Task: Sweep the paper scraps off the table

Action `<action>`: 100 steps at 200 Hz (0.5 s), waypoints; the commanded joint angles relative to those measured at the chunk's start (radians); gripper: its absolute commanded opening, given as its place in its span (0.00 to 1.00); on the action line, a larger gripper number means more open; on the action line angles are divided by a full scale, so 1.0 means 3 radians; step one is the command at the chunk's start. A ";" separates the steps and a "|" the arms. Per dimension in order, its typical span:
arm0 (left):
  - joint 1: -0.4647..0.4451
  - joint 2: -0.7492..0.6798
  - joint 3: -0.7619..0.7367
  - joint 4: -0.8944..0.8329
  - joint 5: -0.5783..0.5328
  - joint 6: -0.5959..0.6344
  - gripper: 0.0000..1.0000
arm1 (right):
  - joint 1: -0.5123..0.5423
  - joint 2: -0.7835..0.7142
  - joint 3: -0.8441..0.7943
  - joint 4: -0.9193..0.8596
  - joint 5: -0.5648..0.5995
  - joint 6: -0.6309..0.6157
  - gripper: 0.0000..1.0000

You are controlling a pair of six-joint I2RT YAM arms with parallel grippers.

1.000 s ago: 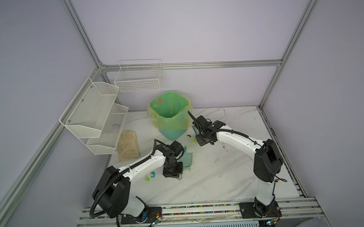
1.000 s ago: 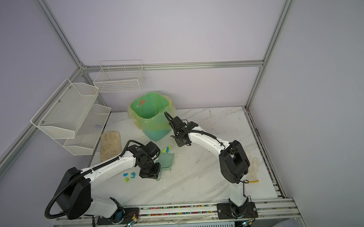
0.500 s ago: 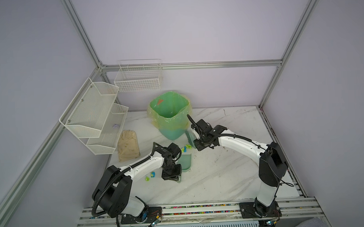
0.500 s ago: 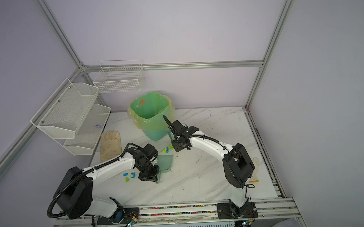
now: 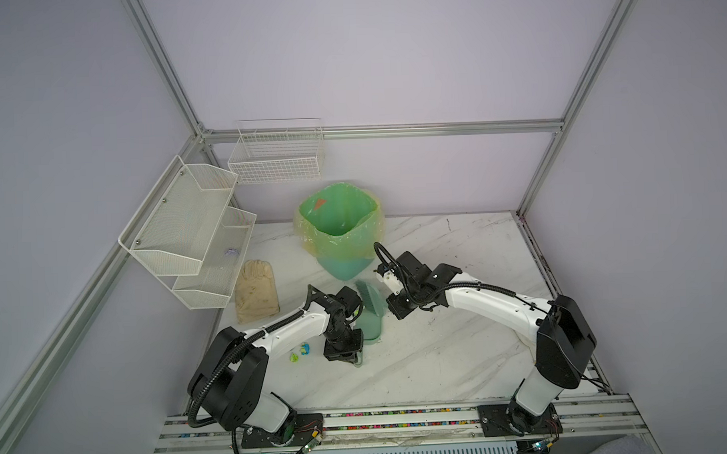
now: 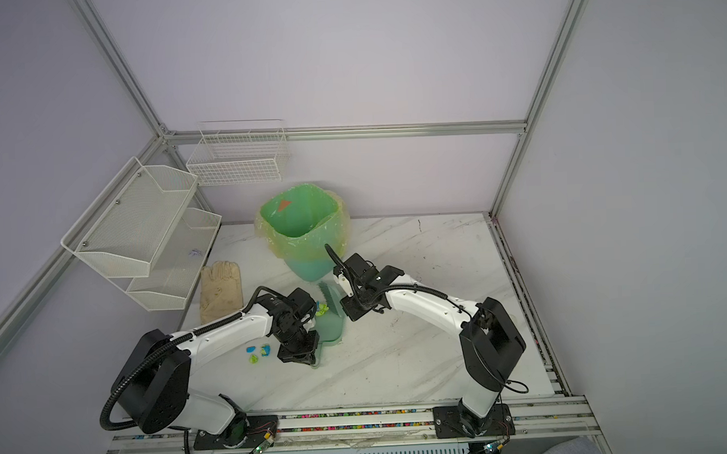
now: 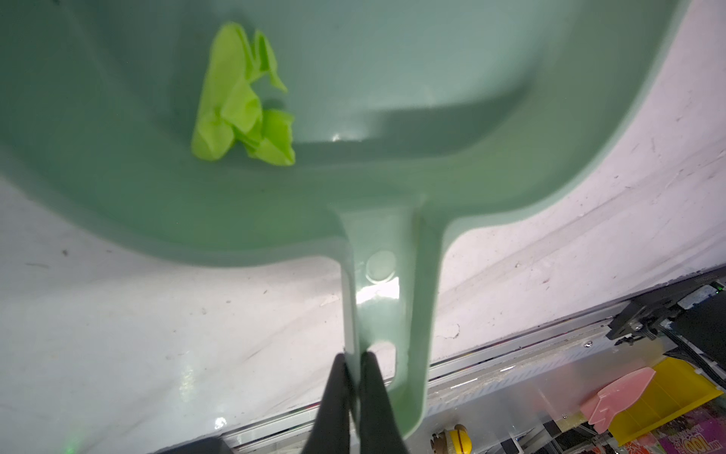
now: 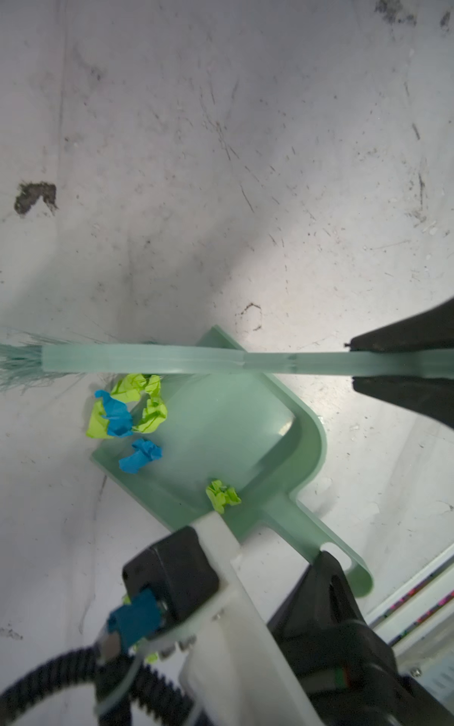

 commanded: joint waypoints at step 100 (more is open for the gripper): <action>0.0065 -0.0082 0.0025 -0.0119 -0.0064 0.0100 0.00 | 0.0086 -0.0665 -0.0071 -0.0122 -0.0015 0.0137 0.00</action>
